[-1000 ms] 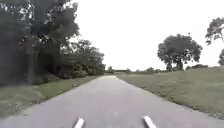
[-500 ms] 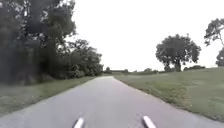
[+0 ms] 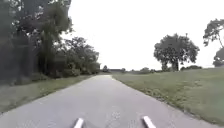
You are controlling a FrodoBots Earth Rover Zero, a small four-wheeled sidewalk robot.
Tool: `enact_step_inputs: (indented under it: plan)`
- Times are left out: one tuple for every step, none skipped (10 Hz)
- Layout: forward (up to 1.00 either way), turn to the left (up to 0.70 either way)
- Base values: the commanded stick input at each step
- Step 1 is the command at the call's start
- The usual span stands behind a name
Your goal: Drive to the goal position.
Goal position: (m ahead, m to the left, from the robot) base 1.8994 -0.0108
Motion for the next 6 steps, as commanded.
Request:
enact_step_inputs:
  plan:
    - [0.7, 0.35]
    - [0.7, 0.35]
    - [0.7, 0.35]
    - [0.7, 0.35]
    - [0.7, 0.35]
    - [0.7, 0.35]
